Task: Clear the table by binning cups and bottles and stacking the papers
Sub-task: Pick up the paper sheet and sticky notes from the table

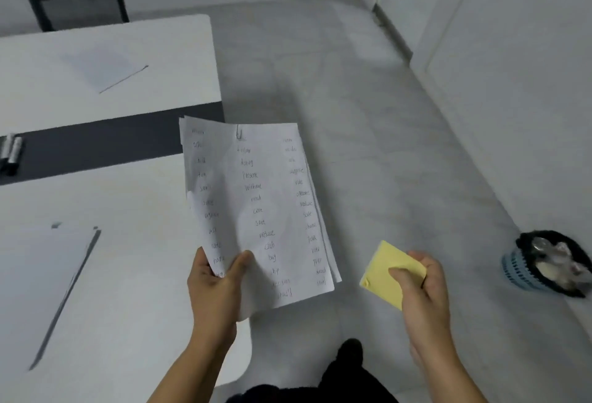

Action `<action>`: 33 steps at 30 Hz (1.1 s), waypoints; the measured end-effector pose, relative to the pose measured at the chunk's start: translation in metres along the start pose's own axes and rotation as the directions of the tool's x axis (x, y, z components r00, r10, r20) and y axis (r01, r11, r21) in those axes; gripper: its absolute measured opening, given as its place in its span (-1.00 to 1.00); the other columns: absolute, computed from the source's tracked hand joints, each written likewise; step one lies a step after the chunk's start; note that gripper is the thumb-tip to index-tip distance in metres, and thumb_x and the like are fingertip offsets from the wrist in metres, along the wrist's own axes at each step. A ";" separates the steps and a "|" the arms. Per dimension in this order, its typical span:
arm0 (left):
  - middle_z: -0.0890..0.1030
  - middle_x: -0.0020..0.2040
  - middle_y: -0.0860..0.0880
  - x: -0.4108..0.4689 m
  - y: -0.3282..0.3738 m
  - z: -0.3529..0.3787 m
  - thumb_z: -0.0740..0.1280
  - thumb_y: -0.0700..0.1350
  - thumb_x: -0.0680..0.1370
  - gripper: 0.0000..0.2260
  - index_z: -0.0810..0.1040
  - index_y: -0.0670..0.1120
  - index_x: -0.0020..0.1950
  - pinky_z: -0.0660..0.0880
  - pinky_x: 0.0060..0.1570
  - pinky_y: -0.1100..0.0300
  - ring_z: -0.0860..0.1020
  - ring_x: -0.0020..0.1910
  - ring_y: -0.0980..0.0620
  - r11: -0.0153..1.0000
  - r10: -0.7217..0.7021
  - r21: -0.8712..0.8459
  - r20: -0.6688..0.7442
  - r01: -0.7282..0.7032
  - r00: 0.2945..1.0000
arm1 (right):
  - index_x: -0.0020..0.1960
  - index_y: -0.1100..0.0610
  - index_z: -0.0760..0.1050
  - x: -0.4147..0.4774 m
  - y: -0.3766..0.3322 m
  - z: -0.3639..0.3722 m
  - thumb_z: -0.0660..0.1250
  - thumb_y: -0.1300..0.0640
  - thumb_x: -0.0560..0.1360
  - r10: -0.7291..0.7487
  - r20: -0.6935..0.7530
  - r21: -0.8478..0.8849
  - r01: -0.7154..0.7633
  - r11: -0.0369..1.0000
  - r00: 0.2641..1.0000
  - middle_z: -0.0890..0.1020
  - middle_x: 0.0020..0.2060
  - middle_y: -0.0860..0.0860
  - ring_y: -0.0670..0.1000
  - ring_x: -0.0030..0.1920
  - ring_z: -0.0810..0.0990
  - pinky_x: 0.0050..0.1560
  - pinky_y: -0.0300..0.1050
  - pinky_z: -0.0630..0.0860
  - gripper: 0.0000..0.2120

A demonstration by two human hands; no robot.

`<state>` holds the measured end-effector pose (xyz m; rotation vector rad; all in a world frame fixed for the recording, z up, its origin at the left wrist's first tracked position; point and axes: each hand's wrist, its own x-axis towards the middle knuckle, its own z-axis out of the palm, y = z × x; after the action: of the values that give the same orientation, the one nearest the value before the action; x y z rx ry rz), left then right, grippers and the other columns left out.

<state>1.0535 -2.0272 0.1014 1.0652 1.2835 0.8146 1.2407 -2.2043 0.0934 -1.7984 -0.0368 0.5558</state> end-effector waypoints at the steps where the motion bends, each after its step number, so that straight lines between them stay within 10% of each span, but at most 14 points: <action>1: 0.68 -0.09 0.05 0.003 0.002 0.007 0.45 -0.27 0.48 -0.77 0.57 0.01 0.03 0.59 -0.09 -0.02 0.64 -0.03 -0.12 1.000 -0.019 -0.026 -0.082 0.017 0.996 | 0.13 -0.12 0.45 0.021 -0.011 0.007 0.40 0.13 0.46 -0.008 0.082 -0.038 0.011 0.999 0.997 0.57 -0.02 -0.09 -0.06 -0.05 0.54 -0.13 -0.12 0.42 -0.70; 13: 0.63 0.11 0.01 0.060 -0.022 0.020 0.42 -0.23 0.50 -0.70 0.50 -0.04 0.20 0.60 -0.09 -0.10 0.61 0.09 -0.13 0.866 -0.398 -0.495 -0.594 0.072 0.699 | 0.14 -0.11 0.44 0.147 -0.072 0.160 0.29 0.22 0.56 0.056 0.657 -0.287 0.181 0.941 0.751 0.59 -0.11 -0.10 -0.27 -0.29 0.55 -0.26 -0.29 0.44 -0.73; 24: 0.60 0.09 0.04 0.221 -0.016 0.005 0.45 -0.20 0.45 -0.64 0.46 0.00 0.19 0.58 0.04 -0.21 0.60 0.07 -0.09 0.777 -0.503 -0.628 -0.655 -0.037 0.564 | 0.21 0.01 0.45 0.217 -0.125 0.322 0.26 0.28 0.57 0.095 0.781 -0.363 0.325 0.873 0.617 0.57 -0.11 -0.06 -0.34 -0.39 0.53 -0.39 -0.45 0.43 -0.73; 33: 0.49 0.29 -0.05 0.256 -0.078 0.056 0.50 0.00 0.46 -0.32 0.24 -0.13 0.45 0.45 0.18 0.06 0.49 0.16 -0.05 0.794 -0.608 -0.544 -0.693 0.272 0.387 | 0.24 0.02 0.41 0.267 -0.106 0.423 0.25 0.25 0.59 0.376 0.824 -0.526 0.327 0.785 0.424 0.59 0.03 0.05 -0.03 -0.10 0.59 -0.22 -0.16 0.53 -0.74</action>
<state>1.1383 -1.8245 -0.0611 -0.1248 2.0368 1.1219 1.3409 -1.7083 0.0155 -1.8674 -1.1059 1.6952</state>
